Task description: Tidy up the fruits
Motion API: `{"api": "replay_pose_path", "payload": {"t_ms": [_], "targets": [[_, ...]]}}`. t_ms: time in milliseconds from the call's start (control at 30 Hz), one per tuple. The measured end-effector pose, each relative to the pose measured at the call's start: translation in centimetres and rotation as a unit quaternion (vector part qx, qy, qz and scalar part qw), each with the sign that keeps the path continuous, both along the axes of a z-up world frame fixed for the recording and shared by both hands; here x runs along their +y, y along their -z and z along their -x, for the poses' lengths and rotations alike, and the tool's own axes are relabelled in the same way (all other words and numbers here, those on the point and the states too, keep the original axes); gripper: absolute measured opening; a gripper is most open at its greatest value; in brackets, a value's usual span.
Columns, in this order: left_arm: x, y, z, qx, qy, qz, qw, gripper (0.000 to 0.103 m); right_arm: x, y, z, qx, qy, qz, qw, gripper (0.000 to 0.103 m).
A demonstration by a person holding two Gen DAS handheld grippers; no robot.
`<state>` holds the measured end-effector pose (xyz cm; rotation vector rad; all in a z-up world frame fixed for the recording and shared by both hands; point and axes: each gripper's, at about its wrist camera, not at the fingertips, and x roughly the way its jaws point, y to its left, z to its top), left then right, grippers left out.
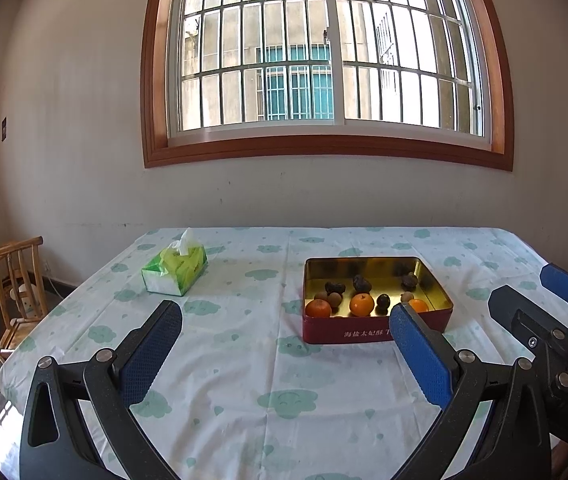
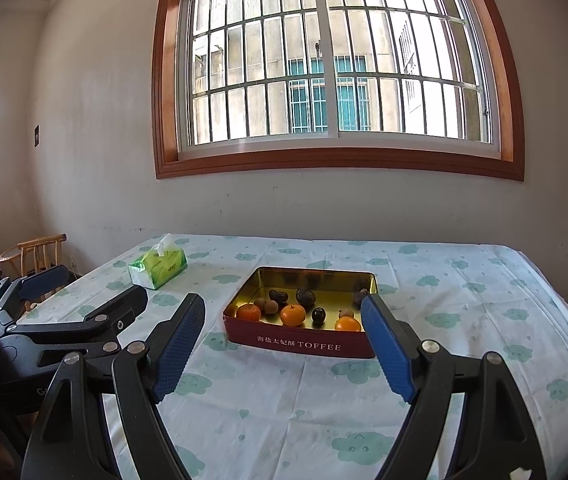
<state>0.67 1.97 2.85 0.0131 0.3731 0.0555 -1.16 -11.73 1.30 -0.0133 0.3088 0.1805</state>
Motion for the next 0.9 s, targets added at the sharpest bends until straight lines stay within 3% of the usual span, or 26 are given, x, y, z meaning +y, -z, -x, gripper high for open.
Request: {"api": "replay_pose_path", "payload": {"t_ms": [533, 900], "targets": [[0.0, 0.6, -0.6, 0.009, -0.001, -0.004, 1.0, 0.103, 0.0, 0.6, -0.3, 0.007, -0.001, -0.001, 1.0, 0.078], [-1.1, 1.4, -3.8, 0.033, 0.006, -0.015, 0.9993, 0.103, -2.3, 1.9, -2.7, 0.032, 0.01, -0.002, 0.999, 0.079]]}}
